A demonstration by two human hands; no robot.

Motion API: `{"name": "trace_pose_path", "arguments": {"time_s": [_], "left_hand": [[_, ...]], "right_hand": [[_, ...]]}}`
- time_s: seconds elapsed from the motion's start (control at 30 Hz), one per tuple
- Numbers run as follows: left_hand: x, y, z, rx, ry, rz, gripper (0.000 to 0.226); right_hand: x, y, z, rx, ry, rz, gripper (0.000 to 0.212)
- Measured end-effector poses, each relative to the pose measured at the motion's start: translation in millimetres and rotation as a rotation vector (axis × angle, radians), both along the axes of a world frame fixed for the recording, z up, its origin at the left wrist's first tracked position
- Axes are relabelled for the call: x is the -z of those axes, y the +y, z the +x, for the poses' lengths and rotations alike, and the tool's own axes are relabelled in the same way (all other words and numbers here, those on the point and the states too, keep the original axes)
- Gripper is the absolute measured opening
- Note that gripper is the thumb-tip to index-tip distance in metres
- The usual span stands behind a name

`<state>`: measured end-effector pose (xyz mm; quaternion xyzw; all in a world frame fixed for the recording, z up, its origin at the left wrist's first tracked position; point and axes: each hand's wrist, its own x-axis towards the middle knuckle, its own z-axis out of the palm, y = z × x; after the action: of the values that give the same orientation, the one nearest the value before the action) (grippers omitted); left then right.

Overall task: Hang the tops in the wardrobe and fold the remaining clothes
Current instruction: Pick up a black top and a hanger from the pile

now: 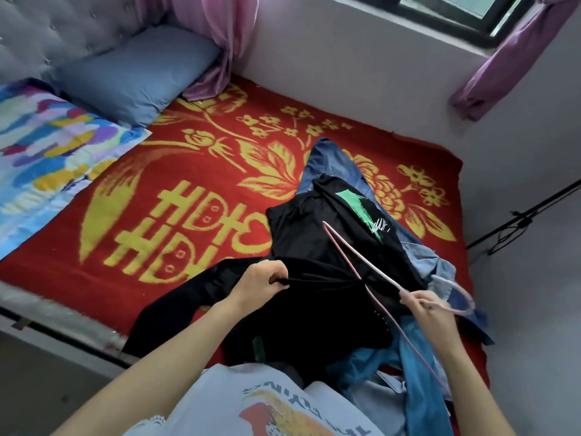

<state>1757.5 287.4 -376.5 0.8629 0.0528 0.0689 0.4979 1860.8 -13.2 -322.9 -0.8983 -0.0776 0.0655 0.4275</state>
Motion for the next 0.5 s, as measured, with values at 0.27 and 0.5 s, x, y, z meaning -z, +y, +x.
{"name": "trace_pose_path", "arguments": {"time_s": [0.27,0.5], "left_hand": [[7,-9,-6,0.012,0.136,-0.086,0.017],[-10,-3,26,0.183,0.316,0.127,0.021]], "right_hand": [[-68,-11,-14,-0.133,-0.029,0.054,0.017],[-104,-15,-16,-0.148,-0.036,0.083,0.026]]}}
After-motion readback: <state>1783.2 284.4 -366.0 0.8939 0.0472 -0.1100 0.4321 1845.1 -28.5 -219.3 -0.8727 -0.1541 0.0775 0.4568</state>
